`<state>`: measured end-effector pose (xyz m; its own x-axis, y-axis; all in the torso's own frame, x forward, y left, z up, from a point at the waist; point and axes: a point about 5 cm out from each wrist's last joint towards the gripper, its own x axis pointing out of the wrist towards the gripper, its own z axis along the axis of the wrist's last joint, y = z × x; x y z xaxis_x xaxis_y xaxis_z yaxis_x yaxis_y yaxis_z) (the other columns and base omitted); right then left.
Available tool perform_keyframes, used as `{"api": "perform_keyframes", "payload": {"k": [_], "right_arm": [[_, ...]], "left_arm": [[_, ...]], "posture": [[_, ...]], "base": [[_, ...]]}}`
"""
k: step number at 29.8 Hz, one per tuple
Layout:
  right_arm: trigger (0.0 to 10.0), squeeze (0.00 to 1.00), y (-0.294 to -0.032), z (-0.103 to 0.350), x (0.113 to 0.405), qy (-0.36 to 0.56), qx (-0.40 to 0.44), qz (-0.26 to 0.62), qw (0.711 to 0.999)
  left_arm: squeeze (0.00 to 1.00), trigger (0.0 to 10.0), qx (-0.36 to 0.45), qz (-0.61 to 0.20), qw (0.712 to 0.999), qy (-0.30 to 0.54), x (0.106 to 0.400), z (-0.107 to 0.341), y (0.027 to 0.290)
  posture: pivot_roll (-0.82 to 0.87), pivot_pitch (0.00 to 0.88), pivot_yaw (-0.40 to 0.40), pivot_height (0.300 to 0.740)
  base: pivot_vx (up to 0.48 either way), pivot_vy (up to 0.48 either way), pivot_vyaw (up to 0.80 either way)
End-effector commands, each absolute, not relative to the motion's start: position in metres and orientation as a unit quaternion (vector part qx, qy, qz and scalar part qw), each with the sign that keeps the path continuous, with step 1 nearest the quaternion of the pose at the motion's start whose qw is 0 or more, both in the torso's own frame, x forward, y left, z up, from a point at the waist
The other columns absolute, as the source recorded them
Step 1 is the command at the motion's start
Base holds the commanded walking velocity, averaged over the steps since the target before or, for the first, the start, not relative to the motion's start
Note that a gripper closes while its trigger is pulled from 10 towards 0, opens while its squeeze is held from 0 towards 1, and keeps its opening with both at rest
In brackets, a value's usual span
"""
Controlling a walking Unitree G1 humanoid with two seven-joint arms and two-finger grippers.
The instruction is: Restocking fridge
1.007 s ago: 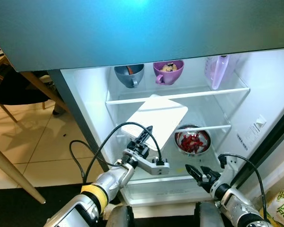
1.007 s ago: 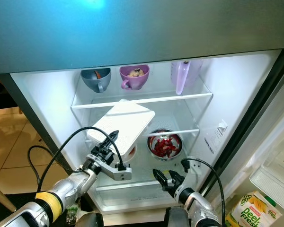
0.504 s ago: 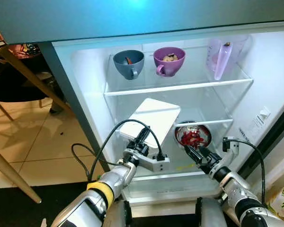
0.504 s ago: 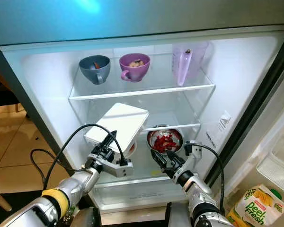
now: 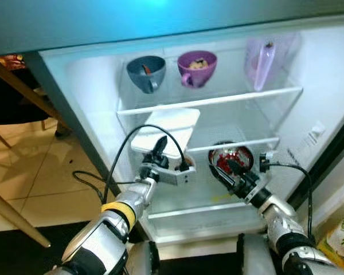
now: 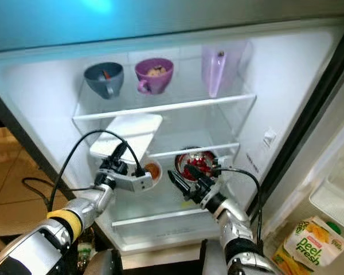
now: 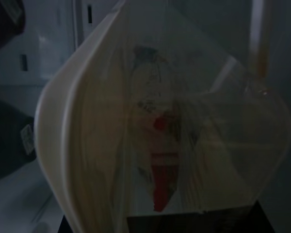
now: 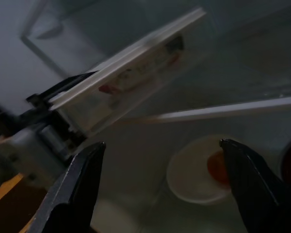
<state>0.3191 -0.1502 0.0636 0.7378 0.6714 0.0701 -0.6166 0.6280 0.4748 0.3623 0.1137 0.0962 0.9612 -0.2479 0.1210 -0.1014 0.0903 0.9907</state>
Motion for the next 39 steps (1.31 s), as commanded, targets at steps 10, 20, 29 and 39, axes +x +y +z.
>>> {"api": "perform_keyframes", "payload": {"k": [10,20,29,39], "right_arm": [[10.0,0.0,-0.13,0.079,0.299,-0.002,0.234,0.404,0.884],[10.0,0.0,-0.133,0.095,0.278,-0.019,0.226,0.402,0.887],[10.0,0.0,-0.126,0.114,0.257,-0.033,0.227,0.427,0.875],[10.0,0.0,-0.12,0.129,0.245,-0.042,0.229,0.445,0.865]], "left_arm": [[0.0,10.0,0.672,-0.011,0.734,-0.099,0.384,0.127,0.131],[0.0,10.0,0.662,-0.018,0.744,-0.09,0.387,0.131,0.12],[0.0,10.0,0.658,0.004,0.75,-0.065,0.39,0.135,0.134],[0.32,10.0,0.636,0.06,0.768,-0.047,0.397,0.154,0.158]], "posture": [[-0.16,0.217,0.145,0.53],[-0.2,0.293,0.165,0.53],[-0.22,0.342,0.171,0.53],[-0.24,0.356,0.174,0.53]], "base": [[0.0,0.0,0.0],[0.0,0.0,0.0],[0.0,0.0,0.0],[0.0,0.0,0.0]]}}
